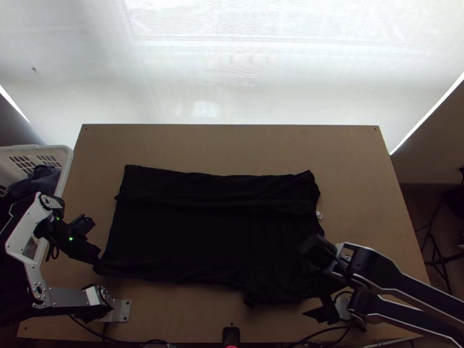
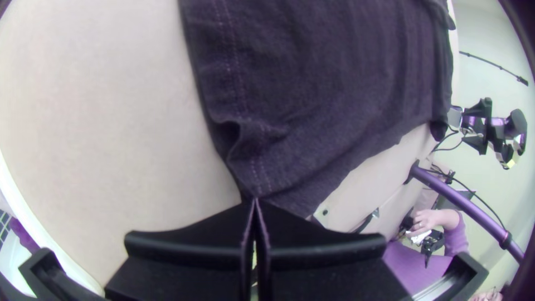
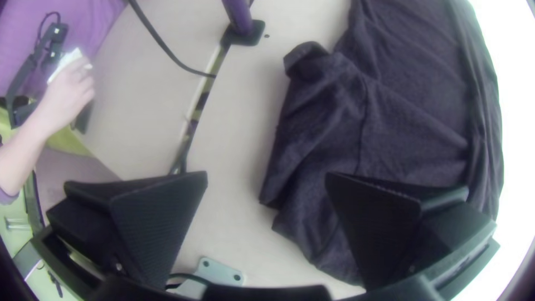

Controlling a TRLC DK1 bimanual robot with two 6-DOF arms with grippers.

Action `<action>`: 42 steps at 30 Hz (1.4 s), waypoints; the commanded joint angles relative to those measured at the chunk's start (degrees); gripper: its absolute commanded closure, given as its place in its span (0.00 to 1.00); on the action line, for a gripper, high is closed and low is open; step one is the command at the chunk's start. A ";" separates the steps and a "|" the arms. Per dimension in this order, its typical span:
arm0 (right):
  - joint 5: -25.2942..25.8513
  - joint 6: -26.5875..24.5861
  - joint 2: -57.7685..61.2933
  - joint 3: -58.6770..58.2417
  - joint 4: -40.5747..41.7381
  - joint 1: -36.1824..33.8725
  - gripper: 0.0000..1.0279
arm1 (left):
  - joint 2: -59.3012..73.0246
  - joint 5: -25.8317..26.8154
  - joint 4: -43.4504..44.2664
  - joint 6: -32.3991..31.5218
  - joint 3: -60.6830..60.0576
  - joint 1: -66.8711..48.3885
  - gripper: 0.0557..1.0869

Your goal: Fold the t-shirt

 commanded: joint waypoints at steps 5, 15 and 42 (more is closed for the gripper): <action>10.81 0.32 1.98 -8.41 16.57 5.37 0.04 | -0.38 0.37 -0.76 0.59 1.20 1.69 0.96; 14.06 -3.46 -3.03 -15.79 19.38 5.90 0.09 | 0.94 0.46 -1.11 1.11 3.22 2.31 0.96; 13.71 -8.12 -10.50 -19.74 17.62 2.29 0.60 | 1.11 0.46 -3.31 1.03 6.12 2.84 0.96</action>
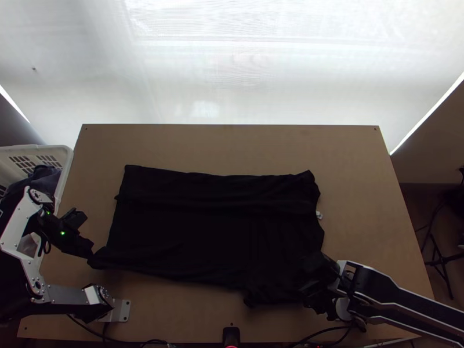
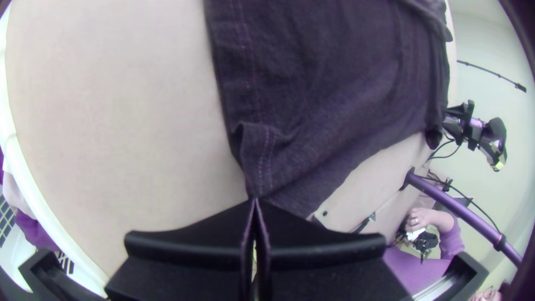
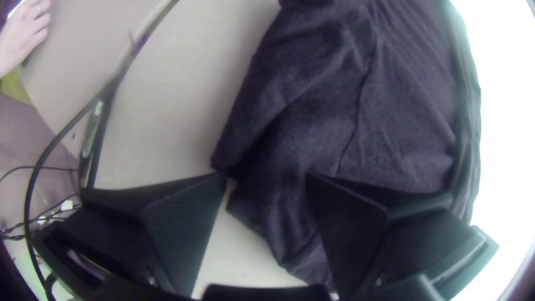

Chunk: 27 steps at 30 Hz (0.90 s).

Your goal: Fold the t-shirt

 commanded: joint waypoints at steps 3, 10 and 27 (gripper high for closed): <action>-0.10 -0.33 -2.00 -1.87 3.10 -0.53 0.85 | -0.55 0.04 -1.26 0.13 0.95 0.54 0.96; -0.19 -0.16 -4.20 0.51 3.27 -4.30 0.97 | -1.16 1.63 -3.10 0.22 5.96 1.51 0.96; -6.78 -1.91 -6.40 15.62 -0.59 -28.21 0.97 | 4.99 13.58 0.94 -5.93 21.43 0.72 0.96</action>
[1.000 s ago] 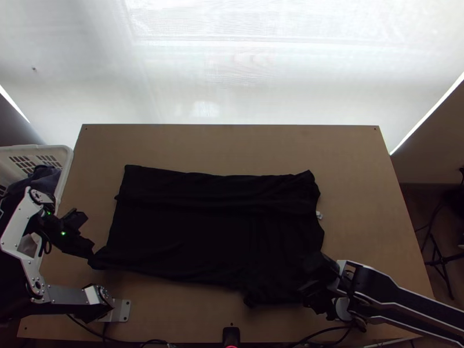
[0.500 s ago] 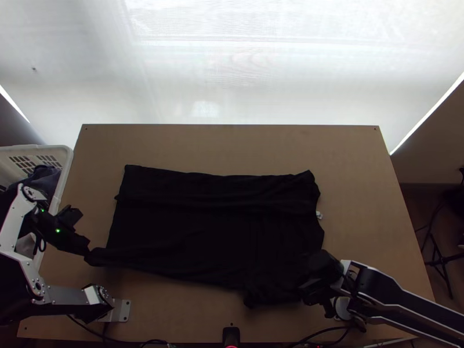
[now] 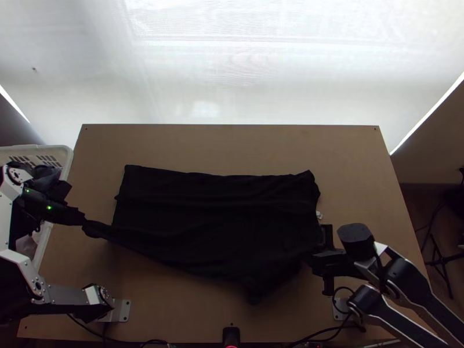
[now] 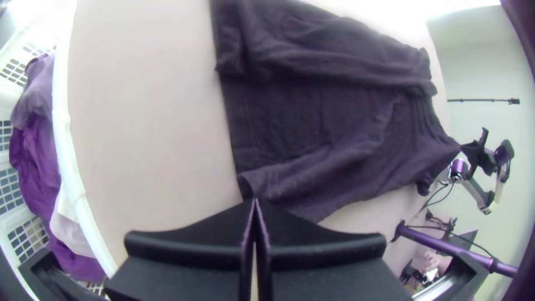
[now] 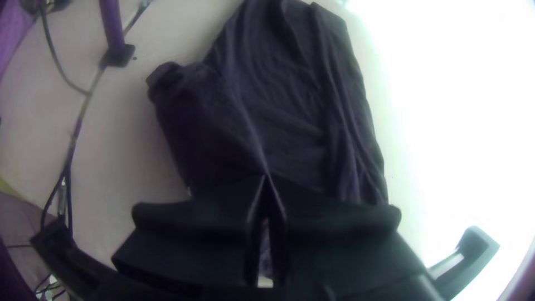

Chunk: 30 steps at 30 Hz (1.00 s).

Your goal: Fold the t-shirt

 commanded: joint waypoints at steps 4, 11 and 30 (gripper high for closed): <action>-2.11 -3.30 -0.70 2.64 -2.92 -11.34 0.97 | 8.35 2.89 1.66 -1.85 6.42 5.70 0.96; -2.90 -3.56 -1.14 2.55 -3.97 -14.32 0.97 | 9.67 2.80 1.58 1.58 5.63 11.33 0.96; -8.44 -3.74 16.35 7.30 7.37 -28.65 0.97 | 15.38 6.67 6.32 -4.39 12.83 -0.54 0.96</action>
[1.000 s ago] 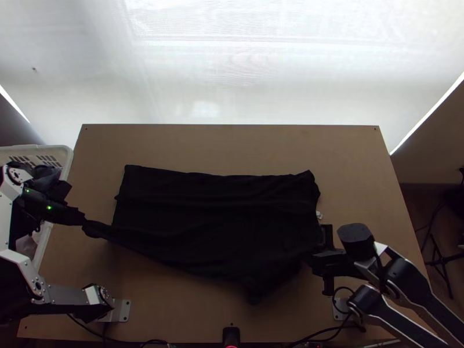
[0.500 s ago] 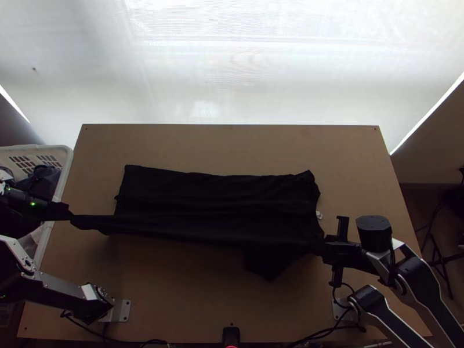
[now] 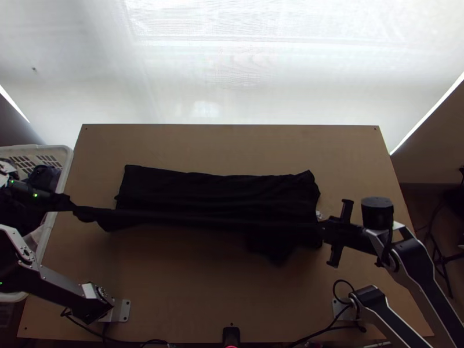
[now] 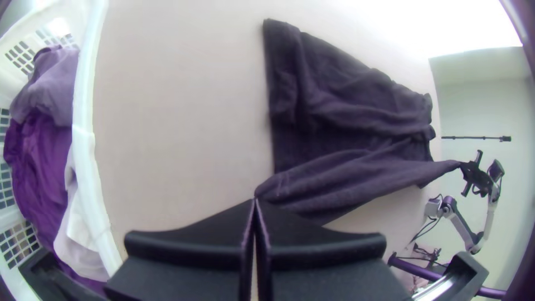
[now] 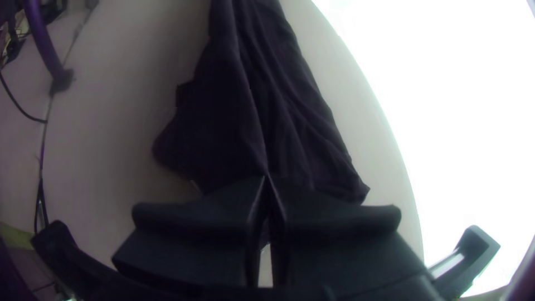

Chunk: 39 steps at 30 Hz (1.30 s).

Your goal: Fold the t-shirt

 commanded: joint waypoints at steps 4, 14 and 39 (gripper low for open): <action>-2.41 1.86 11.02 3.85 6.66 -5.48 0.97 | 4.67 1.54 3.88 -7.63 6.87 -11.67 0.96; -3.20 0.99 22.71 9.30 11.84 -11.46 0.97 | 14.25 1.89 4.06 -12.46 20.05 -17.65 0.96; -3.11 5.29 38.70 13.35 18.26 -11.90 0.45 | 25.41 -4.62 3.27 -13.17 25.24 -23.18 0.59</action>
